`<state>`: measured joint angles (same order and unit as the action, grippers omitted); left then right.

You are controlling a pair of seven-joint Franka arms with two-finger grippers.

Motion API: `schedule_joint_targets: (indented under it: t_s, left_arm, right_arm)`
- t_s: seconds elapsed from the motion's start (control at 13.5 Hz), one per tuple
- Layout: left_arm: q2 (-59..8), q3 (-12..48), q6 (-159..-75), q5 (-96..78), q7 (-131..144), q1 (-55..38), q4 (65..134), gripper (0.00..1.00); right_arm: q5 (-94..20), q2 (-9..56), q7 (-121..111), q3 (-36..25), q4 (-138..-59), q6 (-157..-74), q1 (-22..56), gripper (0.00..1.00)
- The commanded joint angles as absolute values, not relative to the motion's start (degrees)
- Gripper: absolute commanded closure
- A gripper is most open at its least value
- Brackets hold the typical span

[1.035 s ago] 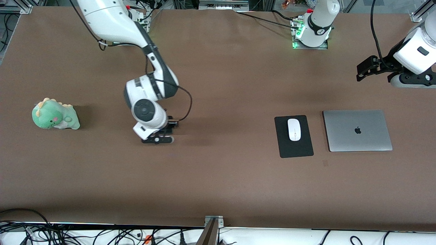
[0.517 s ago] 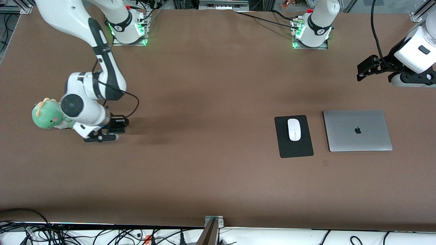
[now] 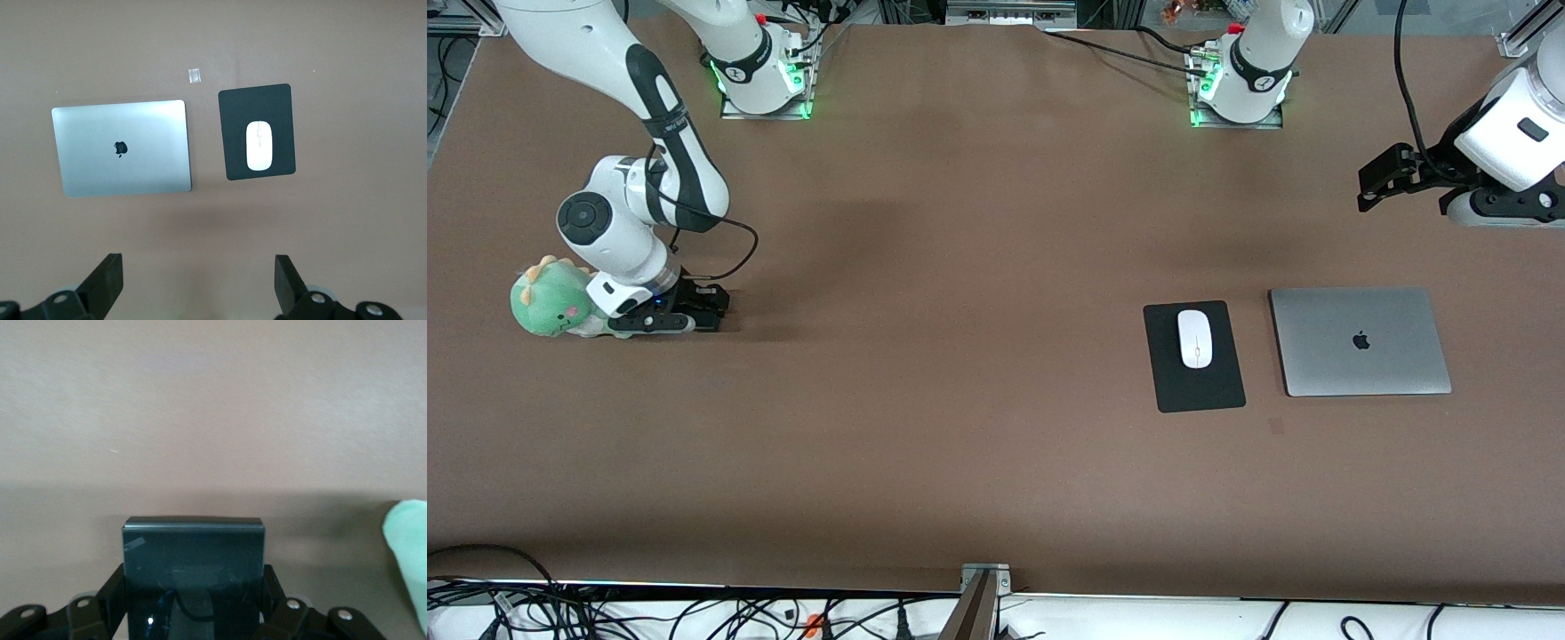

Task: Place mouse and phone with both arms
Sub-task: 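Carry the black phone with the right gripper toward the green plush toy, then lower the phone beside the plush toy and open the right gripper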

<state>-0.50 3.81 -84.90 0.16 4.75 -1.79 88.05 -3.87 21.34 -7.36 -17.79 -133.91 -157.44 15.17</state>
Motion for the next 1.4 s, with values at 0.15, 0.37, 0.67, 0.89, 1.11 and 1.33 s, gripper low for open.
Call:
schedule_joint_targets:
  t_s: [0.15, 0.37, 0.67, 0.89, 1.11, 1.33]
  left_arm:
    - [-1.14, 4.04, -83.76, 0.44, 3.78, -1.85, 86.13, 0.0]
    - [-1.14, 4.04, -83.76, 0.44, 3.78, -1.85, 86.13, 0.0]
    - [-1.14, 4.13, -83.76, 0.44, 3.78, -1.85, 86.04, 0.0]
    - [-1.14, 4.04, -83.76, 0.44, 3.78, -1.85, 86.04, 0.0]
    - [-1.14, 4.04, -83.76, 0.44, 3.78, -1.85, 86.04, 0.0]
    - [-1.14, 4.04, -83.76, 0.44, 3.78, -1.85, 86.04, 0.0]
  right_arm:
    - [-6.42, 21.62, -9.14, -16.88, -134.56, -160.66, 13.89, 0.54]
    - [-6.33, 21.89, -9.49, -16.44, -133.86, -160.32, 14.15, 0.0]
    - [-6.33, 20.57, -9.49, -16.35, -132.2, -155.94, 14.33, 0.0]
    - [-6.5, 19.69, -9.32, -16.35, -124.84, -142.0, 14.33, 0.0]
    - [-6.94, 19.16, -8.7, -16.7, -115.69, -126.51, 14.24, 0.0]
    - [-7.21, 15.22, -8.53, -16.79, -114.0, -122.0, 14.24, 0.0]
